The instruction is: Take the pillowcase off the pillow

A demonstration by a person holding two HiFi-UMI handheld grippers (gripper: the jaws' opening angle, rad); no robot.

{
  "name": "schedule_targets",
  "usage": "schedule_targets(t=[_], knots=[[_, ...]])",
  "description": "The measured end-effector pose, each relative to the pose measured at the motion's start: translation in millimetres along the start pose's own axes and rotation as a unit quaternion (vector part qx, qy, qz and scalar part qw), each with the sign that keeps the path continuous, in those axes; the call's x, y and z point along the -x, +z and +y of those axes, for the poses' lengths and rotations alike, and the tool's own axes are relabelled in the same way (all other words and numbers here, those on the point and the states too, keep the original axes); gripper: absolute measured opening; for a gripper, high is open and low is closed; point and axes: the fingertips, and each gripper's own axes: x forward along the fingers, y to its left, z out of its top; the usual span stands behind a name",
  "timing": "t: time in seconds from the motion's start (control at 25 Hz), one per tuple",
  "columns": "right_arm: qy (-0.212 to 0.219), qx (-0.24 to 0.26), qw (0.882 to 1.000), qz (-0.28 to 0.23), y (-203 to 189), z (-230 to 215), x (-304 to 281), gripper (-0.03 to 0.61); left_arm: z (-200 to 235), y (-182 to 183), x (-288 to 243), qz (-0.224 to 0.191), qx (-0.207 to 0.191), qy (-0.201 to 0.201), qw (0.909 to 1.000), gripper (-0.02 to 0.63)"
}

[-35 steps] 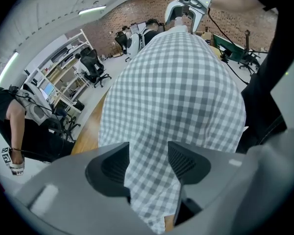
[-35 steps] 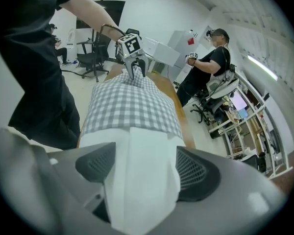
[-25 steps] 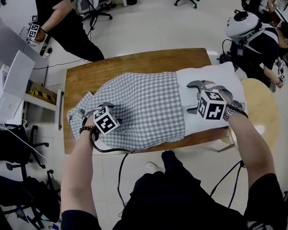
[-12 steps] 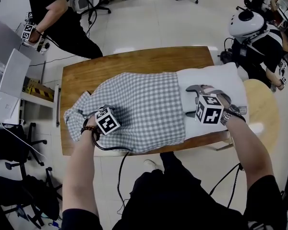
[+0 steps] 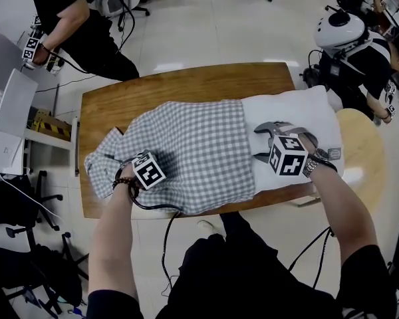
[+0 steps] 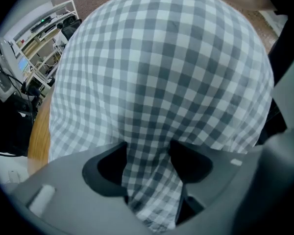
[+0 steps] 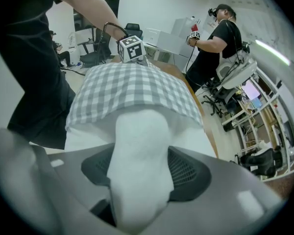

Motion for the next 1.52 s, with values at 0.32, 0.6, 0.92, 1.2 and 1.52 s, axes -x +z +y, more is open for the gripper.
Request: schedule_targets(t=[0.32, 0.6, 0.92, 1.2, 1.52], knots=[[-0.018, 0.019, 1.000, 0.006, -0.5, -2.2, 2.3, 0.137, 2.1, 14.9, 11.0, -0.026, 0.010, -0.001, 0.9996, 0.213], [-0.055, 0.046, 0.997, 0.003, 3.7, -5.4, 14.1, 0.032, 4.6, 9.7, 15.6, -0.028, 0.015, 0.017, 0.9994, 0.012], [-0.074, 0.052, 0.996, 0.006, -12.6, 11.1, 37.9, 0.018, 0.7, -0.8, 46.4, -0.032, 0.044, 0.063, 0.9965, 0.009], [-0.105, 0.060, 0.993, 0.013, -11.8, 37.0, 50.3, 0.015, -18.3, -41.5, 53.2, -0.014, 0.074, 0.082, 0.9938, 0.008], [-0.126, 0.053, 0.991, 0.016, -40.4, 72.0, 54.7, 0.014, -38.2, -59.9, 68.1, -0.006, 0.091, 0.133, 0.9869, 0.008]])
